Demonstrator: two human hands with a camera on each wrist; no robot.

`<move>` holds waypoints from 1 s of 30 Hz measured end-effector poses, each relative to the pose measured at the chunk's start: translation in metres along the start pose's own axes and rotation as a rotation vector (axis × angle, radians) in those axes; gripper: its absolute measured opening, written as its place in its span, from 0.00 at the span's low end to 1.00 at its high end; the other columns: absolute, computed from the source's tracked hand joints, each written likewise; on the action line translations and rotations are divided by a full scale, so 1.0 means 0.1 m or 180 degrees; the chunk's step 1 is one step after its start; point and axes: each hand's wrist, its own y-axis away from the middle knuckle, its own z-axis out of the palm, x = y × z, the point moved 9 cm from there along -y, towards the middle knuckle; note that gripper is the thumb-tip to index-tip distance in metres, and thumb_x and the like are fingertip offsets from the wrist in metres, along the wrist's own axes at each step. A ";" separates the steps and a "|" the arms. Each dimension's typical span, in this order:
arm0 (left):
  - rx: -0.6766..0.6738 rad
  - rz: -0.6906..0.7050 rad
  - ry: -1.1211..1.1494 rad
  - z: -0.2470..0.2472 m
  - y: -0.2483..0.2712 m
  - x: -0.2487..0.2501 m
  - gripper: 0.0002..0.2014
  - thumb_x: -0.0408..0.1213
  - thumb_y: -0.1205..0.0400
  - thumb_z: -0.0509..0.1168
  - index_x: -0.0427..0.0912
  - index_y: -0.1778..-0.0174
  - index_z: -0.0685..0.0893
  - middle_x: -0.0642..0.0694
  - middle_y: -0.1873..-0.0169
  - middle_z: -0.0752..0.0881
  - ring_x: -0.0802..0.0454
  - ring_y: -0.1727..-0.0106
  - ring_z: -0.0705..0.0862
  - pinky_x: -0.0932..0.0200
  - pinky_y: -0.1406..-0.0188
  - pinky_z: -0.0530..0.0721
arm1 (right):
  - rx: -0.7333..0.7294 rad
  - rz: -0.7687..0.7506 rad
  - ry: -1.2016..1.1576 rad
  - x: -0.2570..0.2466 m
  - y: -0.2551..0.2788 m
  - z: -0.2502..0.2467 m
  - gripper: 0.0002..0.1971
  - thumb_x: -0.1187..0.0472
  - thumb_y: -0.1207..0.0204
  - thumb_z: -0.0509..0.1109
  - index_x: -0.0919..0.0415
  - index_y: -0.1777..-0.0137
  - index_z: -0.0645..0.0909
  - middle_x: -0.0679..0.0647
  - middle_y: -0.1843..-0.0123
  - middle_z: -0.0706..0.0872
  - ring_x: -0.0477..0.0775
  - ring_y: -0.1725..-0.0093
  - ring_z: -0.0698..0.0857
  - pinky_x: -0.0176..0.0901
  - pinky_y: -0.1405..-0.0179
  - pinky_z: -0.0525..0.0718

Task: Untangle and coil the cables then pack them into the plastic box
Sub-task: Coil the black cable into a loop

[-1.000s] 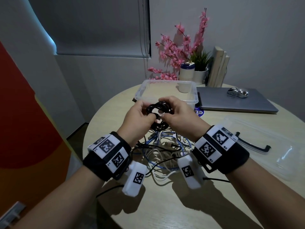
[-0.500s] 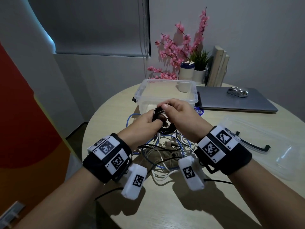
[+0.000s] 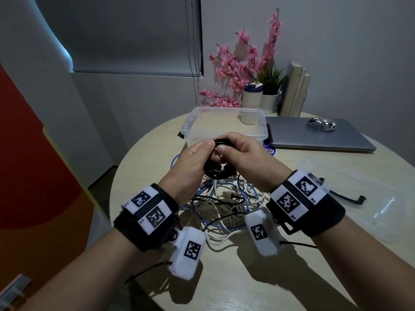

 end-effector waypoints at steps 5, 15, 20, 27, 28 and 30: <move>-0.0016 0.0322 -0.0887 0.00 0.01 0.09 0.25 0.54 0.18 0.50 0.32 0.55 0.78 0.55 0.72 0.75 0.55 0.65 0.75 0.43 0.53 0.78 | 0.0042 -0.0096 0.0407 -0.02 0.00 -0.04 0.11 0.69 0.17 0.59 0.57 0.45 0.81 0.51 0.58 0.84 0.43 0.58 0.80 0.35 0.52 0.79; 0.0167 0.0339 -0.1219 -0.11 -0.05 0.08 0.23 0.49 0.12 0.50 0.40 0.66 0.78 0.53 0.76 0.74 0.57 0.73 0.72 0.56 0.67 0.70 | -0.0114 -0.0037 -0.0427 -0.06 0.07 0.04 0.13 0.76 0.18 0.55 0.67 0.45 0.80 0.48 0.69 0.85 0.38 0.68 0.83 0.25 0.66 0.78; -0.0088 0.0116 -0.0645 0.02 -0.06 0.05 0.24 0.48 0.11 0.49 0.30 0.37 0.79 0.56 0.71 0.76 0.59 0.70 0.73 0.62 0.67 0.71 | 0.0187 0.0061 -0.0471 -0.02 -0.02 -0.02 0.13 0.75 0.17 0.55 0.65 0.47 0.81 0.54 0.67 0.79 0.45 0.67 0.77 0.31 0.65 0.79; 0.0153 0.0405 -0.1164 -0.11 -0.05 0.15 0.21 0.53 0.18 0.50 0.44 0.68 0.76 0.55 0.78 0.75 0.57 0.74 0.70 0.56 0.67 0.69 | 0.0048 0.0622 -0.0773 0.09 0.06 -0.15 0.14 0.72 0.16 0.54 0.63 0.44 0.81 0.61 0.57 0.81 0.53 0.61 0.79 0.45 0.62 0.74; 0.0154 0.0428 -0.1208 -0.12 -0.05 0.16 0.20 0.52 0.17 0.50 0.45 0.70 0.73 0.55 0.78 0.74 0.57 0.74 0.70 0.56 0.67 0.68 | -0.0031 0.0685 -0.0790 0.11 0.07 -0.16 0.15 0.75 0.18 0.54 0.64 0.46 0.81 0.60 0.58 0.81 0.51 0.63 0.79 0.44 0.64 0.74; 0.0177 0.0484 -0.1279 -0.14 -0.06 0.20 0.20 0.50 0.14 0.50 0.44 0.70 0.72 0.54 0.77 0.75 0.56 0.73 0.71 0.57 0.67 0.69 | -0.0250 0.0679 -0.0534 0.13 0.10 -0.13 0.16 0.80 0.21 0.55 0.68 0.44 0.81 0.61 0.58 0.83 0.51 0.64 0.80 0.41 0.64 0.78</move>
